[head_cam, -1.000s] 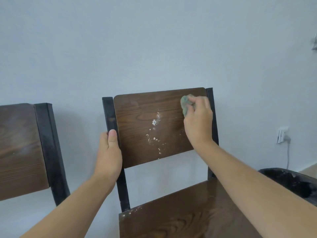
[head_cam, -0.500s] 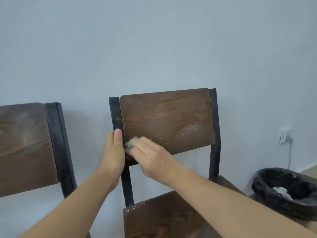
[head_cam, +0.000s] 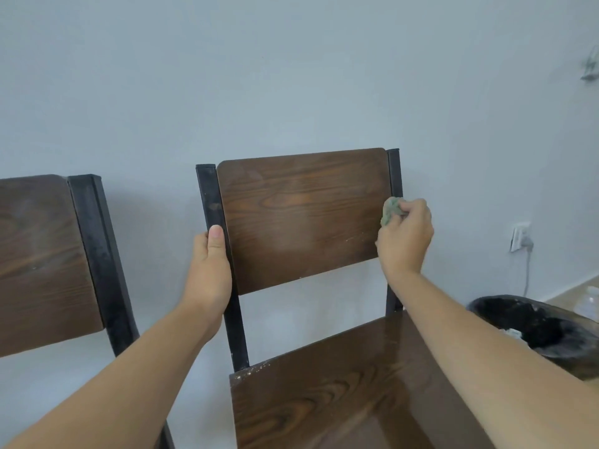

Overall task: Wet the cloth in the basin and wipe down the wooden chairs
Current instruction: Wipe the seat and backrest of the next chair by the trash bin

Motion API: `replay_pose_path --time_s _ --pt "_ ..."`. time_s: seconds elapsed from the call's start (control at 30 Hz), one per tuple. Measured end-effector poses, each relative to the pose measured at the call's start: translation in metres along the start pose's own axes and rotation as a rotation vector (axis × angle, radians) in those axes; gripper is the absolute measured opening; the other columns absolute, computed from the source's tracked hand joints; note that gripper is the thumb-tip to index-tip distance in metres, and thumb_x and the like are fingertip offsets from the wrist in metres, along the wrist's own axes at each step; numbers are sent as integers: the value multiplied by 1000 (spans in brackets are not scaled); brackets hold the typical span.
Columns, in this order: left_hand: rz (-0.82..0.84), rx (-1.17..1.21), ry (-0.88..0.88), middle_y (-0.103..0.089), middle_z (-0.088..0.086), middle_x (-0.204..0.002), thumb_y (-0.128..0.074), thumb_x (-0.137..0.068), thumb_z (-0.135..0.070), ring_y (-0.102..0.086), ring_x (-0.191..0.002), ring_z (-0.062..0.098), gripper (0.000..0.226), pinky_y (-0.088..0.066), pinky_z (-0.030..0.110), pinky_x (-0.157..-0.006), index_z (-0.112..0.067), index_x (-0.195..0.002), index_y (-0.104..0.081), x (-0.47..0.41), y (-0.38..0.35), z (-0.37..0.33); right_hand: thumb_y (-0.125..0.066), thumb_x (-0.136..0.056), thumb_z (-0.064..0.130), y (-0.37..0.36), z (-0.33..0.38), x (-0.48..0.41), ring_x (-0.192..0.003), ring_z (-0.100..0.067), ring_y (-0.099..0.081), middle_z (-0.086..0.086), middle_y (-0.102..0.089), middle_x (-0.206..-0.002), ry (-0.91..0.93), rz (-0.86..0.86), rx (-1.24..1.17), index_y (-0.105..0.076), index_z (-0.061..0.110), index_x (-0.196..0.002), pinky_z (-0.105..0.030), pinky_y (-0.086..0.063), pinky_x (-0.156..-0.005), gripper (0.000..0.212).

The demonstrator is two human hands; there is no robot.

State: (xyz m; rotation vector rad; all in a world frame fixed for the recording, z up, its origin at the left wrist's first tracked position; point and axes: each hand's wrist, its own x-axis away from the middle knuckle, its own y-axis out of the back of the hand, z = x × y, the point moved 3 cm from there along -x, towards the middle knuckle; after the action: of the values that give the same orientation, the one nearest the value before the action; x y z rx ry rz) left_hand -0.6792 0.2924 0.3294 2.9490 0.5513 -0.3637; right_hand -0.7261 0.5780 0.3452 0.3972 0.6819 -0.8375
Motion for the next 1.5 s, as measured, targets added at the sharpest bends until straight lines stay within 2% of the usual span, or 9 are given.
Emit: replay_pose_path --time_s 0.07,0.2,0.43,0.63,0.83,1.1,1.23,1.37,1.5 --pt "2 -11 -12 -55 -12 -112 -17 -104 -58 -49 -115 16 41 -32 34 -94 -33 -123 -43 0 -2 1 -51 -87 -8 -11 1 16 -93 -22 -57 -7 -58 -104 48 55 54 -58 7 -99 -43 -54 -84 20" --pt "-6 -1 -12 -54 -15 -106 -18 -104 -57 -50 -113 15 39 -33 33 -92 -31 -120 -43 0 -1 -1 -66 -80 -10 -35 20 107 -95 -26 -60 -12 -67 -104 1030 654 165 -69 4 -104 -38 -55 -90 28" --pt "-3 10 -18 -52 -18 -102 -18 -104 -59 -50 -94 0 40 -32 33 -90 -33 -119 -44 1 -2 1 -52 -95 -3 5 -36 34 -97 -25 -61 -4 -57 -103 -79 -33 41 -55 7 -103 -25 -43 -76 14" --pt "-7 13 -23 -53 -17 -103 -18 -105 -55 -50 -95 -1 42 -33 33 -91 -28 -122 -45 5 -5 -8 -65 -89 -4 -34 22 90 -89 -22 -60 -13 -62 -96 800 457 11 -65 4 -101 -32 -54 -82 14" --pt "-6 20 -4 -52 -13 -110 -16 -106 -53 -48 -109 11 35 -32 32 -95 -31 -119 -40 11 -3 -13 -49 -87 0 -6 -19 11 -90 -17 -54 -12 -60 -114 -136 21 109 -53 8 -109 -36 -56 -83 23" --pt "87 -295 96 -61 6 -129 -28 -105 -53 -59 -117 30 49 -47 50 -106 -23 -138 -48 26 30 -11 -62 -93 3 10 -33 120 -78 -23 -51 -10 -56 -94 7 652 607 -56 6 -105 -33 -44 -62 13" --pt "37 -496 211 -63 3 -82 -39 -107 -42 -74 -85 26 35 -59 45 -91 -18 -84 -51 58 59 31 -65 -91 6 -7 -1 173 -96 -27 -61 -9 -59 -103 48 819 606 -56 9 -110 -30 -41 -70 21" --pt "-18 -392 324 -67 4 -93 -43 -107 -35 -77 -74 23 36 -63 41 -84 -11 -128 -58 76 83 54 -69 -91 9 -33 46 232 -100 -21 -63 -7 -63 -109 88 854 451 -58 11 -112 -25 -46 -75 24" --pt "-38 -316 368 -66 7 -103 -42 -107 -29 -77 -73 24 33 -64 40 -80 -10 -129 -59 94 100 59 -70 -92 13 -42 61 252 -99 -23 -65 -10 -65 -109 34 851 435 -62 9 -110 -29 -53 -78 20"
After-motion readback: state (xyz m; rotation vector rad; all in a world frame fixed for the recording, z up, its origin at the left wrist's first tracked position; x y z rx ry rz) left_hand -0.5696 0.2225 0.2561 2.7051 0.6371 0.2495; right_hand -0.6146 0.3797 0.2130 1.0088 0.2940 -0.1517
